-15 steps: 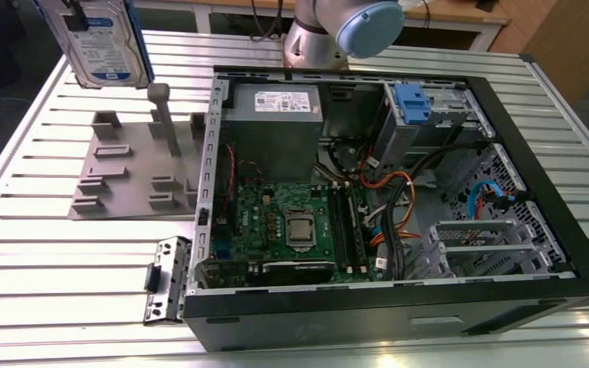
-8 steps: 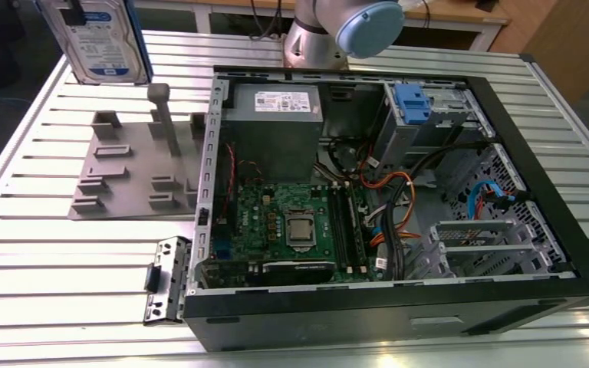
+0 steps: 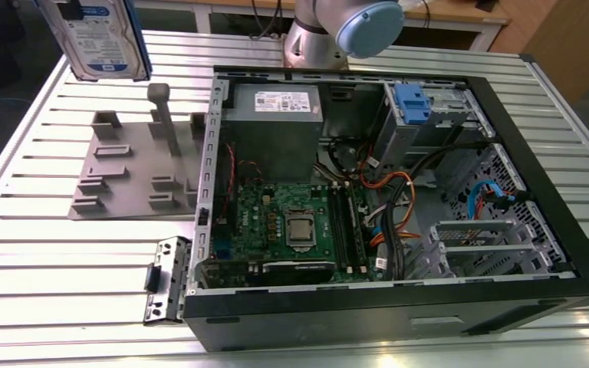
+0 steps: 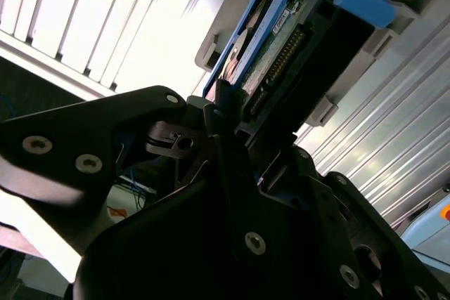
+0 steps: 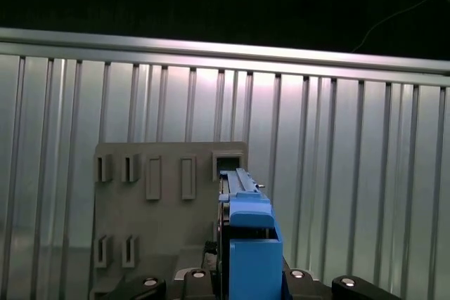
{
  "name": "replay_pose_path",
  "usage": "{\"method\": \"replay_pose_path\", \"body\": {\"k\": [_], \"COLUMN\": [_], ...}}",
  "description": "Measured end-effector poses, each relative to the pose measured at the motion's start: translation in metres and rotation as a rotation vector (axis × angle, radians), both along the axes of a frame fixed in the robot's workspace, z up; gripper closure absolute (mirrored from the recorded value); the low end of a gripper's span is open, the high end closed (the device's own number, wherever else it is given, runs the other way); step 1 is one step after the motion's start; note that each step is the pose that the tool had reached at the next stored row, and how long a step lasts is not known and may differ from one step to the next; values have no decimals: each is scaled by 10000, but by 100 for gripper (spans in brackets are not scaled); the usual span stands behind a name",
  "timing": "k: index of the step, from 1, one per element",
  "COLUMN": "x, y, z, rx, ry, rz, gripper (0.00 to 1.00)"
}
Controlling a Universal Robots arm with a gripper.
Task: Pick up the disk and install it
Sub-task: 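Pick up the disk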
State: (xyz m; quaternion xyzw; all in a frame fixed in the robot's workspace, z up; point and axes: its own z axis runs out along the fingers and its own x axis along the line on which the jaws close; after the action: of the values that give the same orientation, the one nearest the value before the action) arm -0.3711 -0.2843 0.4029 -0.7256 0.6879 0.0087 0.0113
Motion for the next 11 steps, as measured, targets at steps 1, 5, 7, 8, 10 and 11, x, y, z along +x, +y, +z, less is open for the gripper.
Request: {"method": "replay_pose_path", "body": {"k": [1, 5, 7, 8, 10, 11], "x": [0, 0, 0, 0, 0, 0], "y": [0, 0, 0, 0, 0, 0], "z": [9, 61, 82, 92, 118, 132], "rx": [0, 0, 0, 0, 1, 1], "ry": [0, -1, 0, -1, 1, 1], "rz": [0, 0, 0, 0, 0, 1], "gripper": [64, 64, 64, 64, 64, 64]}}
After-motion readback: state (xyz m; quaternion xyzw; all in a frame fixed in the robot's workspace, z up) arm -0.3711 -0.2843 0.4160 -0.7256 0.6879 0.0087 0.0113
